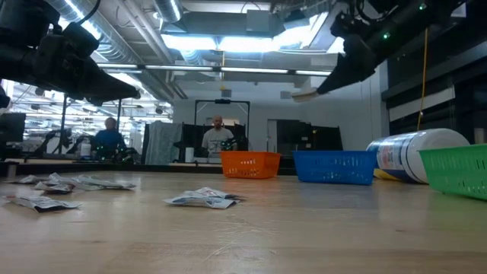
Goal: Pick & Place First Aid Supplies
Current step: Put the green bandage pack into the blue basket
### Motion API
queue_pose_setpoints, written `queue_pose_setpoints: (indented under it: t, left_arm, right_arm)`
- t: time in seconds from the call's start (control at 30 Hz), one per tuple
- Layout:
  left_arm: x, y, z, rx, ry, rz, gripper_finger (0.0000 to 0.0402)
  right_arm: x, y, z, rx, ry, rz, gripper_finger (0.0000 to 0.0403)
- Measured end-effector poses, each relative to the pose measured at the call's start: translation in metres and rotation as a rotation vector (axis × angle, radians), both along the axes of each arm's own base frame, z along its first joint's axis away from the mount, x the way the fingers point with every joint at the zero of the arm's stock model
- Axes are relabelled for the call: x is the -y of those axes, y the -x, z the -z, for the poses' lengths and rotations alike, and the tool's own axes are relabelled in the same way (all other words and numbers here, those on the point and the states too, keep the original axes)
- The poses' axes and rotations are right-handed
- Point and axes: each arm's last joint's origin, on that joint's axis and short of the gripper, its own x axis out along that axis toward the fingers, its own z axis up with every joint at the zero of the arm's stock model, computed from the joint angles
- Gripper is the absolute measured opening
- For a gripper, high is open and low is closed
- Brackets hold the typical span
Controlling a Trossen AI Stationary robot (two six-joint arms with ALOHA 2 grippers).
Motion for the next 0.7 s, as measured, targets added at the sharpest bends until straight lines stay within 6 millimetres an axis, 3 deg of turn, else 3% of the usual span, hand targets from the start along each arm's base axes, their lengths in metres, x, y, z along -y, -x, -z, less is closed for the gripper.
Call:
queue_pose_setpoints:
  t: [0.27,0.7]
  left_arm:
    - [0.000,0.000,0.000,0.000,0.000,0.000,0.0091]
    - [0.000,0.000,0.000,0.000,0.000,0.000,0.0091]
  right_arm:
    - [0.013,0.003,0.004,-0.026,-0.031,0.025,0.0004]
    - [0.033,0.017,0.031,-0.090,-0.179,0.066,0.0004]
